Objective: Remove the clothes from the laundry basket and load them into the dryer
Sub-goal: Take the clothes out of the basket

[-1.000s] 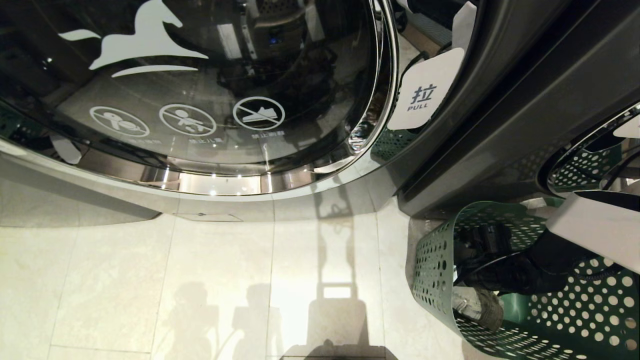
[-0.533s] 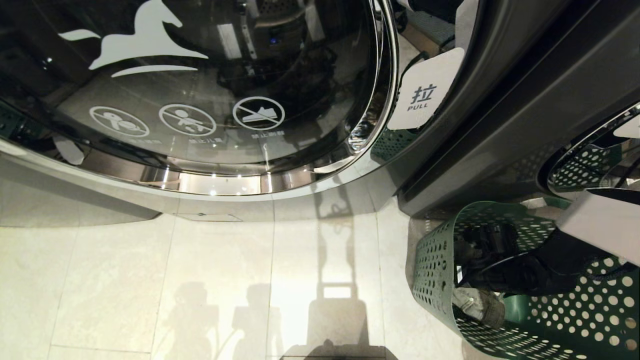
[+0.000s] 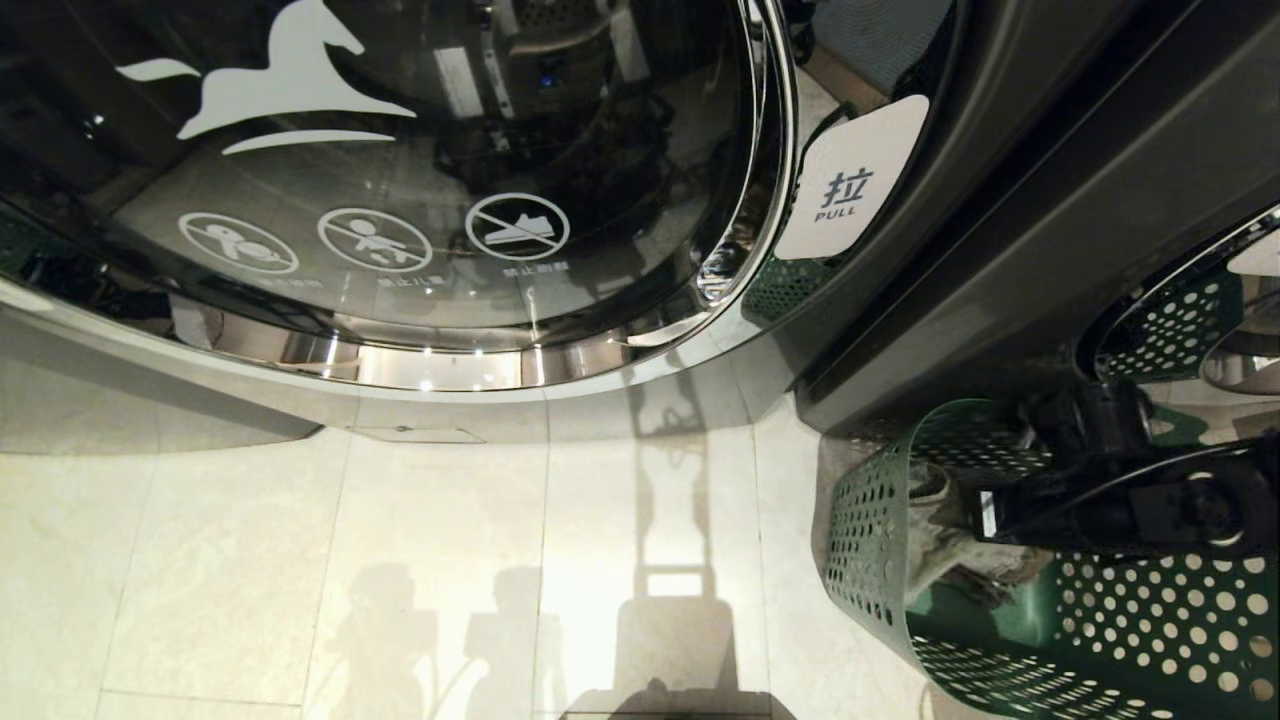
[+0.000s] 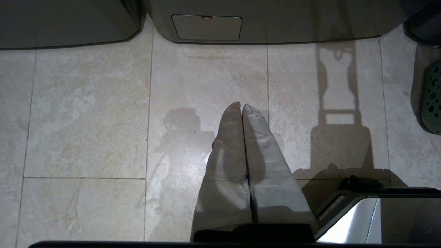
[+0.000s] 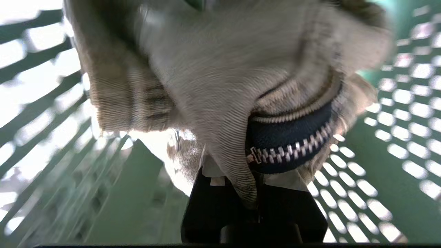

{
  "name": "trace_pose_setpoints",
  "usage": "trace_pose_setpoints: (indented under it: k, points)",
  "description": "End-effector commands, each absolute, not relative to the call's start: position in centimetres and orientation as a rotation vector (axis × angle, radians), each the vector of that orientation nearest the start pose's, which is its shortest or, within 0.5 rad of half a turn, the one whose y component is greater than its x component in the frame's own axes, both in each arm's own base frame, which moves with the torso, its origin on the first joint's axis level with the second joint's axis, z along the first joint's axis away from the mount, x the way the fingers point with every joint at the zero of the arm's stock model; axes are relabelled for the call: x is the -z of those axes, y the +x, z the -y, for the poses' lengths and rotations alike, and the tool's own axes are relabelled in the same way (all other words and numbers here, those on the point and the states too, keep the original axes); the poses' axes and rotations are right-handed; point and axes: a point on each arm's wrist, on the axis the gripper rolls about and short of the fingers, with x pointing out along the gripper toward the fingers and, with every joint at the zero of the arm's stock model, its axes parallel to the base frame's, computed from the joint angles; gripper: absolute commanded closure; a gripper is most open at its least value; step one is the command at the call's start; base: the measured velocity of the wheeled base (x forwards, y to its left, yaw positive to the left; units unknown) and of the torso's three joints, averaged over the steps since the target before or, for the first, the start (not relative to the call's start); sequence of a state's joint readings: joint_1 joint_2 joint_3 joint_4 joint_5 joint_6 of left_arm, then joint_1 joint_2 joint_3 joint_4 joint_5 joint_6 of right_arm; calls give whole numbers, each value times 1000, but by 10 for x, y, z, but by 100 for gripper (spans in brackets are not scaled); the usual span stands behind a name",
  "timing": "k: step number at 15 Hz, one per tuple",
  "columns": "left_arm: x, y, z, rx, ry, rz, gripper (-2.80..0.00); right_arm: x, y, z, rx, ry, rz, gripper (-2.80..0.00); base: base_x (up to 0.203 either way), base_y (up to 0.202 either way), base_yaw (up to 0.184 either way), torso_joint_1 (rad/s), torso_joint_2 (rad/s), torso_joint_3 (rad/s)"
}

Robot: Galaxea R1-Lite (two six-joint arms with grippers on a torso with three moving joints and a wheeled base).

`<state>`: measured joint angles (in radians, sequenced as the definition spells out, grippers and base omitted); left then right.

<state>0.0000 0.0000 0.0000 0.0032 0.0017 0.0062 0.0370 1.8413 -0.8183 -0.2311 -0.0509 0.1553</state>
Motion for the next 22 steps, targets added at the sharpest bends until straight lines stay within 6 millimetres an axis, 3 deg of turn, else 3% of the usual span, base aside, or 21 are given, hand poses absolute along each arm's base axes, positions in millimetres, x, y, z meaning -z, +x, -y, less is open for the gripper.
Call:
trace_pose_setpoints:
  k: [1, 5, 10, 15, 18, 22]
  points:
    - [-75, -23, 0, -2, 6, -5, 0, -166, 268, -9, 62, 121, -667, 0, 0, 0, 0, 0, 0, 0]
    - [-75, -23, 0, -2, 6, -5, 0, -214, 207, -9, 43, 116, -571, 0, 0, 0, 0, 0, 0, 0]
    - [-75, -23, 0, -2, 6, -5, 0, -249, 125, -8, 30, 93, -530, 0, 0, 0, 0, 0, 0, 0]
    - [-75, -23, 0, -2, 6, -4, 0, -300, 59, -3, 5, 55, -485, 0, 0, 0, 0, 0, 0, 0]
    - [-75, -23, 0, -3, 7, -5, 0, -300, 31, -2, -75, -100, -438, 0, 0, 0, 0, 0, 0, 0]
    - [-75, -23, 0, -3, 6, -5, 0, -300, 26, -4, -191, -122, -420, 0, 0, 0, 0, 0, 0, 0]
